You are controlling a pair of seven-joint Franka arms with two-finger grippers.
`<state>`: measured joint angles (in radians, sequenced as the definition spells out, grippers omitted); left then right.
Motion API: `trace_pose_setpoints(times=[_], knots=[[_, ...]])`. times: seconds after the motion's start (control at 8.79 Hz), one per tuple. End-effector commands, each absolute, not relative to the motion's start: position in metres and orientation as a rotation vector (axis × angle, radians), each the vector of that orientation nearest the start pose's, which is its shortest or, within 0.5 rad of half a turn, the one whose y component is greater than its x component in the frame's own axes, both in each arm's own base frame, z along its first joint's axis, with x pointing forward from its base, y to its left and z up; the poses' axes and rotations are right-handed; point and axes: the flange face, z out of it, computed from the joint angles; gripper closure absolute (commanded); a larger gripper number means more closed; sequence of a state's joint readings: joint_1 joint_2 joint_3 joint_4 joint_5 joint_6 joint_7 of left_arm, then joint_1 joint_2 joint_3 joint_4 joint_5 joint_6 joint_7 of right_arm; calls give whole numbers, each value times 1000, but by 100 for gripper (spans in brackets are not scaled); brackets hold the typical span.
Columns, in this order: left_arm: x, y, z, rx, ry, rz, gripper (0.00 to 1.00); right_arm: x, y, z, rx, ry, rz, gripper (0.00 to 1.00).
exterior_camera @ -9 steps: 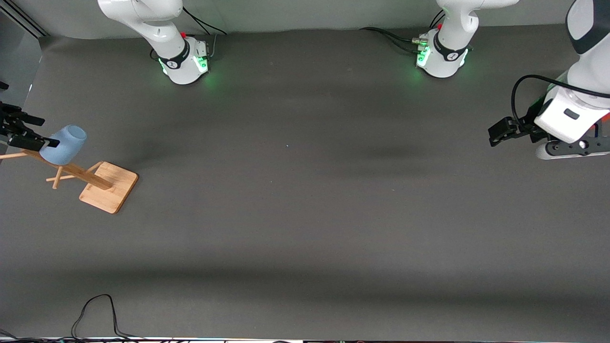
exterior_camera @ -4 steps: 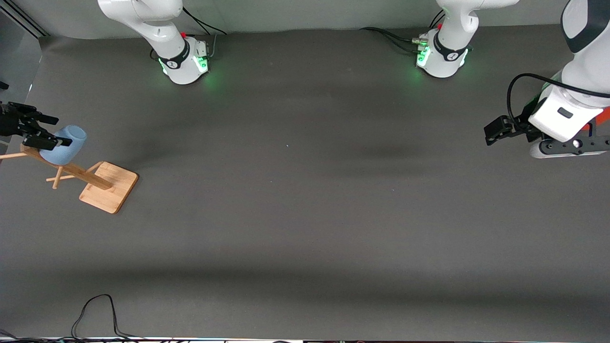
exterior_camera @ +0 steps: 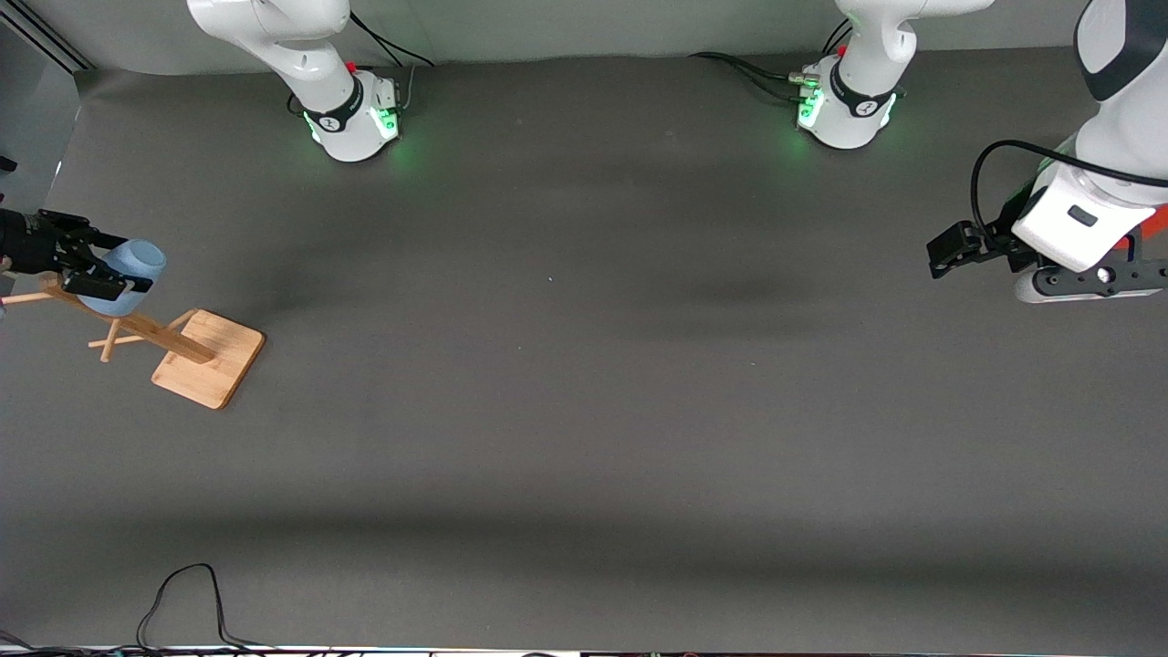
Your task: Rotate and upright cup with both arms
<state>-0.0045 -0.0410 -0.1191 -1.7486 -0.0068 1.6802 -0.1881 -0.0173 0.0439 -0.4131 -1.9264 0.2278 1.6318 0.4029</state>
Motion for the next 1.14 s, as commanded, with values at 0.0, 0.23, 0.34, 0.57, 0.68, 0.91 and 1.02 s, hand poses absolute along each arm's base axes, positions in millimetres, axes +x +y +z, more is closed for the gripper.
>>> trace_pose_setpoints(times=[0.0,0.23,0.34,0.57,0.68,0.91,1.02], knots=[[541,-72,576,-3120,-92,54,0,495,-195,442,-2590,1254,469,47],[541,-74,576,-3120,-90,56,0,497,-193,440,-2588,1264,486,55],[541,-74,576,-3120,-90,54,0,500,-189,445,-2593,1261,479,56],[540,-73,576,-3118,-90,70,0,506,-183,459,-2592,1271,496,56],[539,-72,574,-3116,-87,89,0,508,-180,467,-2594,1270,505,56],[539,-72,574,-3116,-85,91,0,515,-178,488,-2596,1276,528,56],[538,-72,574,-3115,-83,96,0,519,-173,496,-2594,1292,544,56]])
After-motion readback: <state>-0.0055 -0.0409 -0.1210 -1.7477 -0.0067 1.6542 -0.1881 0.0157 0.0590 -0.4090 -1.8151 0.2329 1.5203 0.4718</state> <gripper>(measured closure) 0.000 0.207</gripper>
